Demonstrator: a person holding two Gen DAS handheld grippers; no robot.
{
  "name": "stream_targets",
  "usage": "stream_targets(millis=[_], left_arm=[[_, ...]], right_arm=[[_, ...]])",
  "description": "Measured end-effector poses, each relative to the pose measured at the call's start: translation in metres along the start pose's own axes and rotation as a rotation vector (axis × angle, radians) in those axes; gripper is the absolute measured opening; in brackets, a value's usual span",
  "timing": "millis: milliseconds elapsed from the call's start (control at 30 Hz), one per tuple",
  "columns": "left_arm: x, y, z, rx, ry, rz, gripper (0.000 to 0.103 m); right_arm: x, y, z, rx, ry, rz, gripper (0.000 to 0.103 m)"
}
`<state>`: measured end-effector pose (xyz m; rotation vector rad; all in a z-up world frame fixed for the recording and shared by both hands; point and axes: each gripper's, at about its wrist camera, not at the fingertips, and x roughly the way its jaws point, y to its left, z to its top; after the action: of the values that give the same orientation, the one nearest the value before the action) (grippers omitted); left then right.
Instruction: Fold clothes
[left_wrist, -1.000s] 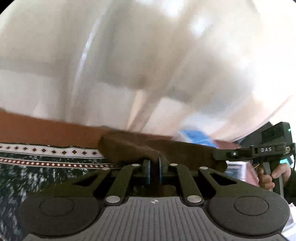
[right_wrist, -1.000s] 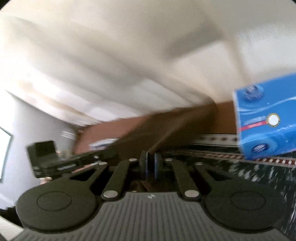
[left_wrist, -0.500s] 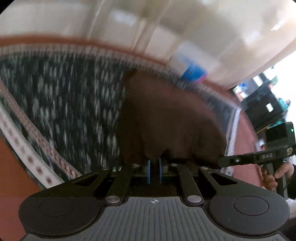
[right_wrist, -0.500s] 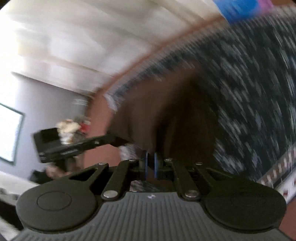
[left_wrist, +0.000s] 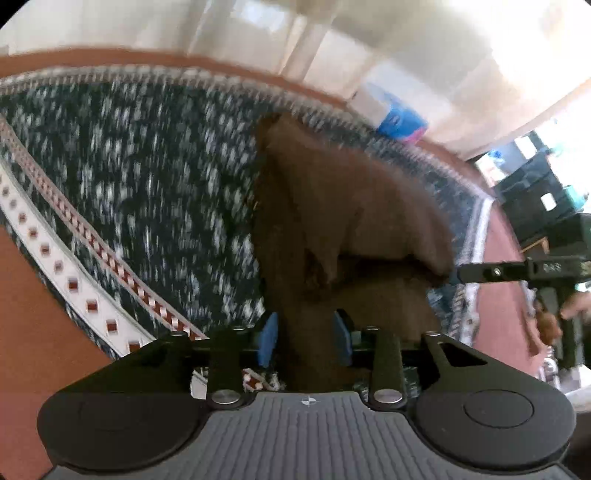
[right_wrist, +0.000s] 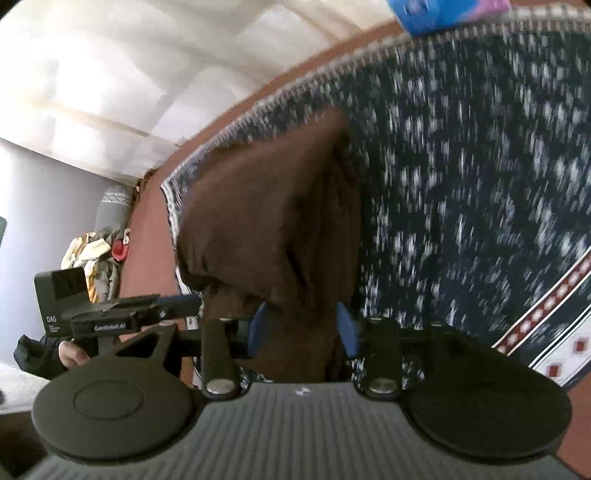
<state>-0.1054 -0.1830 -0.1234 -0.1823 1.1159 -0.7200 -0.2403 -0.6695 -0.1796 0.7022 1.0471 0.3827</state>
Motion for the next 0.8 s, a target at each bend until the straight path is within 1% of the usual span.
stream_targets(millis=[67, 100, 167, 200, 267, 333, 400, 500, 567, 600, 633, 667, 700, 733, 767, 800], left_arm=[[-0.010, 0.000, 0.013, -0.002, -0.051, -0.016, 0.059], [-0.013, -0.001, 0.021, -0.004, -0.080, -0.020, 0.059], [-0.002, 0.003, 0.042, -0.034, -0.127, -0.023, 0.060], [0.004, 0.004, 0.053, -0.050, -0.150, -0.024, 0.060], [0.023, 0.011, 0.071, -0.091, -0.165, -0.002, 0.060], [0.040, 0.015, 0.086, -0.109, -0.149, 0.002, 0.060], [0.053, 0.016, 0.098, -0.112, -0.127, 0.002, 0.060], [0.062, 0.018, 0.110, -0.102, -0.115, 0.008, 0.061], [0.069, 0.022, 0.115, -0.113, -0.097, 0.001, 0.061], [0.073, 0.024, 0.117, -0.118, -0.088, -0.003, 0.060], [0.079, 0.027, 0.119, -0.123, -0.073, -0.010, 0.057], [0.077, 0.026, 0.120, -0.122, -0.077, -0.025, 0.034], [0.075, 0.025, 0.121, -0.121, -0.083, -0.040, 0.010], [0.074, 0.024, 0.122, -0.119, -0.089, -0.054, 0.004], [0.072, 0.023, 0.123, -0.118, -0.095, -0.069, 0.002], [0.070, 0.022, 0.124, -0.117, -0.101, -0.084, 0.002]], right_arm=[[-0.011, 0.004, 0.014, -0.019, -0.037, 0.011, 0.052], [-0.016, 0.006, 0.022, -0.029, -0.061, 0.011, 0.054], [-0.021, 0.011, 0.042, -0.042, -0.112, 0.006, 0.057], [-0.021, 0.009, 0.053, -0.029, -0.140, -0.009, 0.057], [-0.010, 0.003, 0.072, 0.022, -0.171, -0.027, 0.058], [0.005, -0.005, 0.089, 0.040, -0.171, -0.046, 0.058], [0.020, -0.007, 0.104, 0.027, -0.152, -0.086, 0.058], [0.036, -0.015, 0.115, 0.026, -0.116, -0.135, 0.058], [0.043, -0.021, 0.120, 0.048, -0.104, -0.142, 0.058], [0.047, -0.025, 0.121, 0.061, -0.098, -0.135, 0.058], [0.050, -0.028, 0.122, 0.073, -0.092, -0.128, 0.058], [0.054, -0.030, 0.123, 0.079, -0.082, -0.121, 0.056], [0.057, -0.031, 0.123, 0.084, -0.067, -0.106, 0.047], [0.060, -0.032, 0.124, 0.089, -0.047, -0.081, 0.035], [0.059, -0.030, 0.125, 0.085, -0.050, -0.062, 0.006], [0.058, -0.028, 0.126, 0.082, -0.052, -0.042, 0.004]])
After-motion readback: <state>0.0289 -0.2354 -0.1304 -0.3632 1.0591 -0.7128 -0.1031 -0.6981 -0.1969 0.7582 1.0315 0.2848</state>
